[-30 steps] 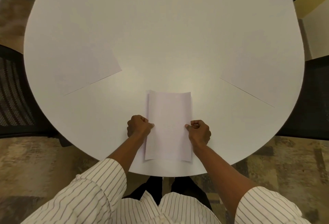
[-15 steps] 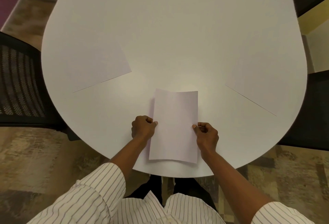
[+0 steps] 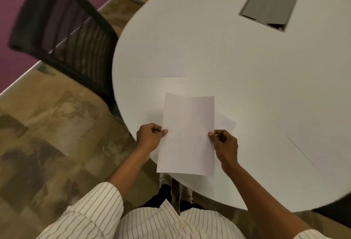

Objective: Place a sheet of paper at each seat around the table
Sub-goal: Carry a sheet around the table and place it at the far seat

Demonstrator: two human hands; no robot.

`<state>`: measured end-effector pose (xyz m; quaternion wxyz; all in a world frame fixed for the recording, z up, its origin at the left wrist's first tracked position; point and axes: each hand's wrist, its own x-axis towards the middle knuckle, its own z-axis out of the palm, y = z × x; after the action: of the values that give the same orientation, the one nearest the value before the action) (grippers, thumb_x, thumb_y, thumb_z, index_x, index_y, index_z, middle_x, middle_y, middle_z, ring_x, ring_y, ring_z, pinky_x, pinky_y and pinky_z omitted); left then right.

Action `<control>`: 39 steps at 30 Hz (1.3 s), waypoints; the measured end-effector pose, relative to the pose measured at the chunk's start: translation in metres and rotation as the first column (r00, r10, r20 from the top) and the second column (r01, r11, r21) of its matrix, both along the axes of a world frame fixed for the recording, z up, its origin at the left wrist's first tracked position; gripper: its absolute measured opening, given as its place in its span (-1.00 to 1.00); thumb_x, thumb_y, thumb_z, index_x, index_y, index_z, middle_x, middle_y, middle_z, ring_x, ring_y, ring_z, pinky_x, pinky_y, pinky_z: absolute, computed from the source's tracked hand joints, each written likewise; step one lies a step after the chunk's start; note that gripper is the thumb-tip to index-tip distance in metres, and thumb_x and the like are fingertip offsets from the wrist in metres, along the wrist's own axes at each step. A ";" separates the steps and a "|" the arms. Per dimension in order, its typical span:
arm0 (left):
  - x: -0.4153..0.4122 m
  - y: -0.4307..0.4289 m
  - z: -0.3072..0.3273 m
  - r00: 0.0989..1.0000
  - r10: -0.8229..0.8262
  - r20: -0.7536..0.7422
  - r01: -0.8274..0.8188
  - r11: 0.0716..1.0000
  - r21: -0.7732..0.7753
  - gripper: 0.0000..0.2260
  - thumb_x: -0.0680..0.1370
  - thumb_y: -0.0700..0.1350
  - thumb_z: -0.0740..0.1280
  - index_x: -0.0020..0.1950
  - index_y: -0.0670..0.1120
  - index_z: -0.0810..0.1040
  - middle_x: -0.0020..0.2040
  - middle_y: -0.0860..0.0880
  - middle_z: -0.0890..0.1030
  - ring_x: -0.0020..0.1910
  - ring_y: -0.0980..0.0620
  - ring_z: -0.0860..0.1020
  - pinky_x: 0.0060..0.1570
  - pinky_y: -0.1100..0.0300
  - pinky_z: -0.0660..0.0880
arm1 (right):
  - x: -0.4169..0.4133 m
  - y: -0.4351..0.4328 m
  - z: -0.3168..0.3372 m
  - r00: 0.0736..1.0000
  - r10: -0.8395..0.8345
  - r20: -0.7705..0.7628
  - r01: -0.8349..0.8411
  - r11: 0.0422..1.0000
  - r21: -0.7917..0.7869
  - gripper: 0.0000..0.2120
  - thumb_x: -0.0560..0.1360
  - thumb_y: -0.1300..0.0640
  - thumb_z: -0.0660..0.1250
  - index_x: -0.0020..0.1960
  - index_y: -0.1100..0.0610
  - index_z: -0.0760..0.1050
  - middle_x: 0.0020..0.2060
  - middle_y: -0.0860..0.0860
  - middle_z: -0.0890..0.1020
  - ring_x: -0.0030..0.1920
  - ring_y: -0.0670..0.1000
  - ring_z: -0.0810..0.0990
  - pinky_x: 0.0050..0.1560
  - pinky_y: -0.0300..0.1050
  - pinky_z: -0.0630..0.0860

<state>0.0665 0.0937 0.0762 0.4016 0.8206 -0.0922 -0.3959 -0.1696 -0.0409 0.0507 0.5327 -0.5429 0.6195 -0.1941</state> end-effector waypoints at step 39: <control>0.289 0.461 0.052 0.674 0.738 0.025 -0.731 0.671 -0.121 -0.89 0.64 -0.09 0.49 -0.05 -0.09 0.73 -0.07 -0.09 0.77 -0.02 -0.13 0.73 0.11 -0.14 0.68 | 0.466 0.327 0.071 0.637 0.760 0.129 -0.761 0.647 -0.052 -0.87 0.63 0.06 0.47 -0.04 0.11 0.67 -0.11 -0.02 0.80 -0.10 0.06 0.80 0.00 0.08 0.73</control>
<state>0.3551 0.5547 0.1284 0.5642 0.7806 0.2114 -0.1661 0.2961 0.2864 0.1219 0.6085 -0.7361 0.2960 0.0127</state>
